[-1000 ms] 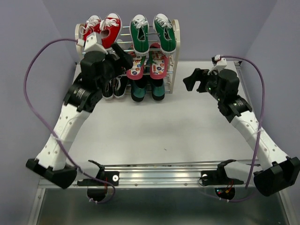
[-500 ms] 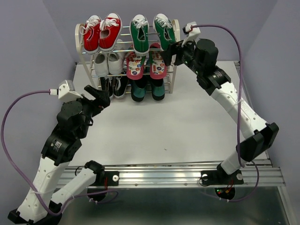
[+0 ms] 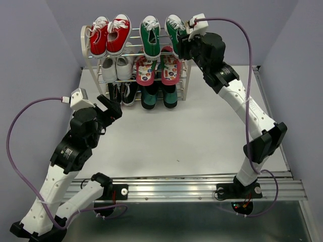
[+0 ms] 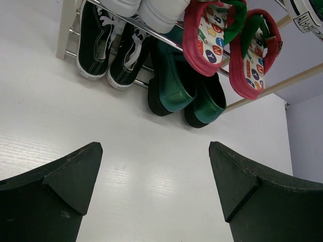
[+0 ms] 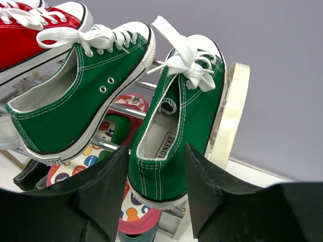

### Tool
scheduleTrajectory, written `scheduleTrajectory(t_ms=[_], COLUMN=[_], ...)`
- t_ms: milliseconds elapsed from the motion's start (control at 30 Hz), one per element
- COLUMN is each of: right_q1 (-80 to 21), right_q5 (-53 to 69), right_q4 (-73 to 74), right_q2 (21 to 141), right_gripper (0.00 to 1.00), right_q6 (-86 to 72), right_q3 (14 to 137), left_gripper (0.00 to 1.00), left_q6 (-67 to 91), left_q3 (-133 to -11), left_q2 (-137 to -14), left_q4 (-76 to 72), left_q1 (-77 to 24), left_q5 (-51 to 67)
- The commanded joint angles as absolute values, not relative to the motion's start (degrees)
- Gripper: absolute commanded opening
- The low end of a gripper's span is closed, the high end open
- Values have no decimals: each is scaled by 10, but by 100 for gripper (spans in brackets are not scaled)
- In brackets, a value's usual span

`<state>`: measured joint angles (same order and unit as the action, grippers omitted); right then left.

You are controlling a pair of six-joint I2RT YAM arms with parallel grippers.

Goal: Place and organize the shoes onto the shoe shelf

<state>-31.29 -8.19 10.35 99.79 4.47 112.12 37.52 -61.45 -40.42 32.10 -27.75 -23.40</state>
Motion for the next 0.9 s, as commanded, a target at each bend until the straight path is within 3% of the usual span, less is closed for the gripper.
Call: scheduleTrajectory(t_ms=[0, 267, 567, 767, 867], right_q1=[-322, -338, -356, -361, -361], right_q5=[-96, -132, -159, -170, -158], right_q4=[101, 106, 107, 102, 101], right_q2=[1014, 1037, 1065, 1056, 1049], right_gripper=[52, 1, 1, 1, 12], right_q6=[61, 63, 21, 26, 20], right_q3=[1163, 1209, 1277, 1220, 1190], left_gripper=[99, 99, 99, 99, 99], left_q6=[366, 367, 369, 374, 377], left_q3=[-611, -607, -613, -605, -602], left_q2=[-403, -390, -392, -386, -385], left_q4=[301, 294, 294, 300, 301], left_q1=[-279, -279, -279, -279, -279], left_q5=[-243, -245, -242, -245, -247])
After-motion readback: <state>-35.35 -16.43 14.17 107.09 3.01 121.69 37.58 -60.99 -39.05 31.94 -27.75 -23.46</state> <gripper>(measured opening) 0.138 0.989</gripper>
